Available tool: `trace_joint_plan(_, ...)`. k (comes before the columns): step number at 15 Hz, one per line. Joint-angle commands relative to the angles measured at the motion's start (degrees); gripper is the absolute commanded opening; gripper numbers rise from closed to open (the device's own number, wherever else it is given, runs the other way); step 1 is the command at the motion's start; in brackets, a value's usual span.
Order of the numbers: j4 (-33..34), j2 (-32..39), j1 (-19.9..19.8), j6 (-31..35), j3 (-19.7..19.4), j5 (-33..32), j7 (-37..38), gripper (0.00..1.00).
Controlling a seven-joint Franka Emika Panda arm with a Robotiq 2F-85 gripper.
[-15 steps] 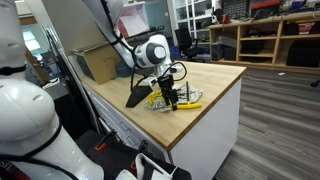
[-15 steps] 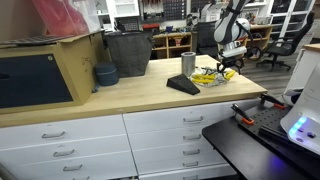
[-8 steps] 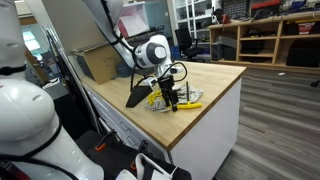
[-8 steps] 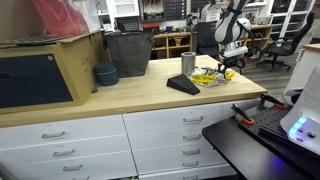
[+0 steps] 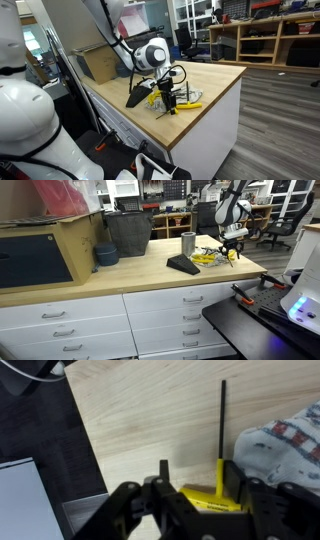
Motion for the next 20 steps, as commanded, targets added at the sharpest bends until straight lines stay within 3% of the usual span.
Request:
trace_joint_plan(1,-1.65,-0.83,-0.45,2.16,0.06,0.29,0.73,0.29)
trace_joint_plan(4,-2.53,-1.51,-0.42,3.8,-0.19,-0.1,0.64,0.05)
trace_joint_plan(5,-2.81,-1.7,-0.31,4.49,-0.31,-0.26,0.65,0.01)
trace_joint_plan(13,-7.99,-8.32,1.93,9.82,-1.64,-5.63,1.42,0.02)
trace_joint_plan(17,-10.73,-15.77,2.25,9.83,-1.99,-13.91,5.17,0.02)
trace_joint_plan(20,-11.23,-21.0,0.49,9.29,-0.54,-24.55,13.41,0.02)
